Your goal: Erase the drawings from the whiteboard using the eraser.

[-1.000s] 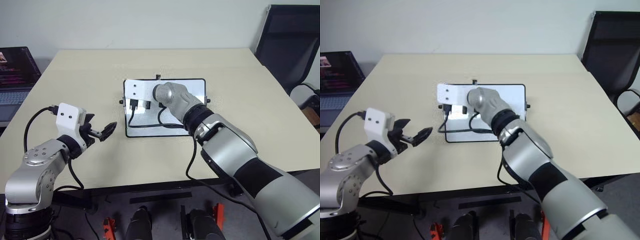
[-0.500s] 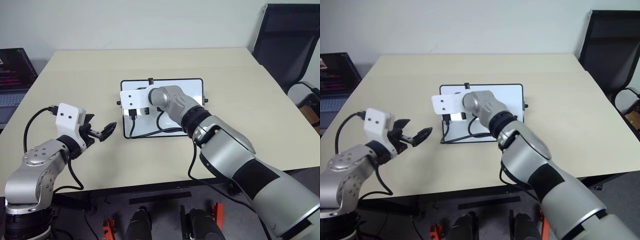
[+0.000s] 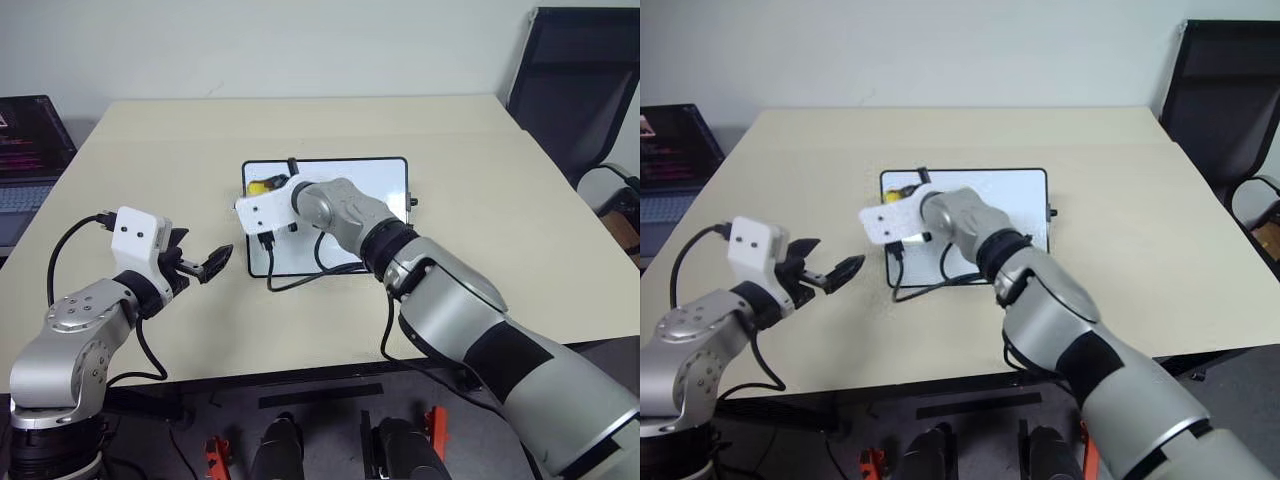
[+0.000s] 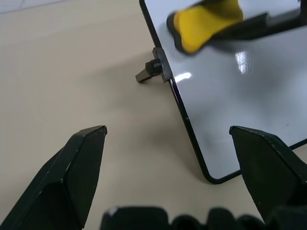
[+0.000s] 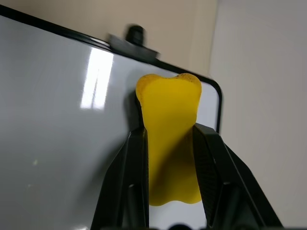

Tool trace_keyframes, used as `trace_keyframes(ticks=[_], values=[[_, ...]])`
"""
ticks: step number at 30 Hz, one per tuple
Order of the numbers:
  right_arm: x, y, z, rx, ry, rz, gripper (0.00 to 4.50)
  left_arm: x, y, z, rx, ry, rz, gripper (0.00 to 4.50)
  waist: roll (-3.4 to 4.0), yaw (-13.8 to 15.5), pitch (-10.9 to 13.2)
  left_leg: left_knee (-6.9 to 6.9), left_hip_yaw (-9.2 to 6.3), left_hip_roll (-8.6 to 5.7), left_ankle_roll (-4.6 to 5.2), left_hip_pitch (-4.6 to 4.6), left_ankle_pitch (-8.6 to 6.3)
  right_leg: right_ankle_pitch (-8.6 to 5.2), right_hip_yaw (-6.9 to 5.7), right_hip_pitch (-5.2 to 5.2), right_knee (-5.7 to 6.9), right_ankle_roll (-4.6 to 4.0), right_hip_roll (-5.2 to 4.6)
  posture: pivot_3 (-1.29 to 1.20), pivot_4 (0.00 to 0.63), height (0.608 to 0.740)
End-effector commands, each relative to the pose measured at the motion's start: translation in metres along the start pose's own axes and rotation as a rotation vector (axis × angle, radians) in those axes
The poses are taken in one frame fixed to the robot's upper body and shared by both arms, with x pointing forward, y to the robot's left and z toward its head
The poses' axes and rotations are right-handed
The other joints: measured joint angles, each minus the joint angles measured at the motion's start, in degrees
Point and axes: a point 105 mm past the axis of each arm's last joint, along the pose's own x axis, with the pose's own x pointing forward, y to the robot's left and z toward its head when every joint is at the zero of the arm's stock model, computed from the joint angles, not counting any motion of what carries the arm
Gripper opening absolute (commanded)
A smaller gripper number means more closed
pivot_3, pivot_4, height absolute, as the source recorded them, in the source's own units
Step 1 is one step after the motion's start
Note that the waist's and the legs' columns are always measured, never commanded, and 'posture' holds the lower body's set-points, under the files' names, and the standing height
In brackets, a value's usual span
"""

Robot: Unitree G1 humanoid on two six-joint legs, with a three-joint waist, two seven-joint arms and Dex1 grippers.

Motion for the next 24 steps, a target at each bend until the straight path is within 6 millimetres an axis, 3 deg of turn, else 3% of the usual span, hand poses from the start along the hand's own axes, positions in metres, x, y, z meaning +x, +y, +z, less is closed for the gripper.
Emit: trace_keyframes(ticks=[1, 4, 8, 11, 14, 16, 19, 24], values=[[-0.001, -0.001, -0.012, 0.026, 0.042, -0.032, 0.96, -0.005, 0.001, 0.015, 0.037, -0.057, 0.014, 4.5, 0.0, 0.17, 0.0, 0.02, -0.01, 0.0, 0.0, 0.0, 0.01, -0.01, 0.0, 0.0, 0.0, 0.04, 0.0, 0.0, 0.15, 0.74], [-0.004, -0.014, -0.017, 0.057, 0.051, -0.1, 0.96, -0.005, 0.001, 0.015, 0.036, -0.057, 0.01, 4.5, 0.0, 0.38, 0.0, 0.04, -0.02, -0.01, 0.02, -0.01, 0.03, -0.08, 0.01, -0.02, -0.04, -0.03, -0.01, 0.0, 0.15, 0.74], [-0.004, -0.004, -0.022, 0.173, 0.038, -0.051, 0.96, -0.004, 0.002, 0.016, 0.033, -0.059, 0.006, 4.5, 0.0, 0.41, 0.0, 0.05, -0.03, -0.01, 0.07, -0.01, 0.09, -0.04, 0.0, 0.0, -0.04, -0.05, -0.01, 0.0, 0.15, 0.74], [-0.008, -0.009, -0.014, 0.425, -0.076, -0.03, 0.96, -0.004, -0.001, 0.019, 0.024, -0.082, -0.023, 4.5, -0.03, 0.41, -0.01, 0.04, -0.03, 0.0, 0.1, -0.01, 0.12, 0.2, -0.01, 0.03, -0.04, -0.04, 0.0, 0.0, 0.15, 0.74], [-0.02, -0.018, -0.013, 0.652, -0.212, 0.0, 0.96, -0.004, -0.018, 0.029, 0.047, -0.129, -0.133, 4.5, -0.03, 0.5, -0.01, 0.01, -0.03, 0.0, 0.1, -0.04, 0.12, 0.19, -0.03, 0.05, -0.07, 0.0, 0.0, 0.0, 0.15, 0.74], [-0.034, -0.02, -0.02, 0.722, -0.261, 0.006, 0.96, -0.006, -0.03, 0.035, 0.067, -0.156, -0.21, 4.5, -0.03, 0.78, 0.0, 0.0, -0.03, -0.01, 0.09, -0.1, 0.11, 0.18, -0.03, 0.06, -0.13, 0.04, 0.0, 0.0, 0.15, 0.74], [-0.069, -0.007, -0.035, 0.815, -0.269, 0.026, 0.96, -0.005, -0.045, 0.042, 0.093, -0.176, -0.313, 4.5, -0.03, 1.53, -0.01, -0.01, -0.03, -0.02, 0.06, -0.18, 0.09, 0.16, -0.04, 0.02, -0.16, 0.07, -0.01, 0.0, 0.15, 0.74], [-0.145, 0.065, -0.069, 1.031, -0.082, 0.071, 0.96, 0.0, -0.079, 0.051, 0.125, -0.19, -0.526, 4.5, -0.03, 2.16, -0.01, -0.01, -0.03, -0.04, 0.01, -0.21, 0.05, 0.07, -0.06, 0.01, -0.14, 0.09, -0.02, 0.0, 0.15, 0.74]])
